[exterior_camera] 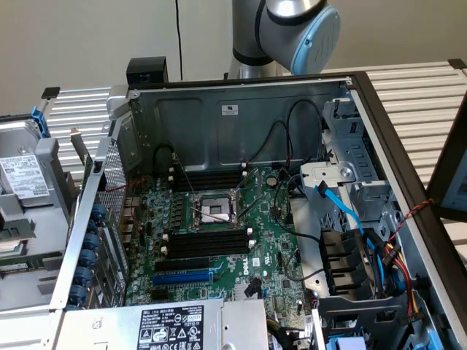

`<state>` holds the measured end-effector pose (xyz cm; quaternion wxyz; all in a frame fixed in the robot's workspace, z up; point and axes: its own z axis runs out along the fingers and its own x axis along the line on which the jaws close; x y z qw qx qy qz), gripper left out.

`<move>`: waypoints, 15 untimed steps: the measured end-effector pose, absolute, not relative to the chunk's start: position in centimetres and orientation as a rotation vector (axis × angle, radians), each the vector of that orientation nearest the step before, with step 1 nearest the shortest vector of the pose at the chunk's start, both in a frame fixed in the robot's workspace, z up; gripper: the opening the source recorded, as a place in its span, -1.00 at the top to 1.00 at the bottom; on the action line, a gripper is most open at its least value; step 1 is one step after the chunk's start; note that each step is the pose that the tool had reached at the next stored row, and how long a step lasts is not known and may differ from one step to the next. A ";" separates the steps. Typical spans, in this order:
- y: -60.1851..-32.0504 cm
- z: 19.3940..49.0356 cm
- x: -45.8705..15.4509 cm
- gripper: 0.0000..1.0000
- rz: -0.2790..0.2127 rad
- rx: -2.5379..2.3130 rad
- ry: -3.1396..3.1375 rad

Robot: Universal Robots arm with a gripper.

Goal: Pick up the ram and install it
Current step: 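Pick up the ram and move it above insertion slot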

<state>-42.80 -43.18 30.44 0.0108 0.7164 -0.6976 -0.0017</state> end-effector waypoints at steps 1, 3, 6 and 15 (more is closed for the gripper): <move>-43.2 30.9 -42.8 0.74 -0.005 2.234 -2.177; -43.2 31.8 -42.8 0.74 -0.004 2.232 -2.179; -43.2 33.1 -42.8 0.74 -0.003 2.229 -2.181; -43.2 37.2 -42.8 0.74 -0.002 2.219 -2.191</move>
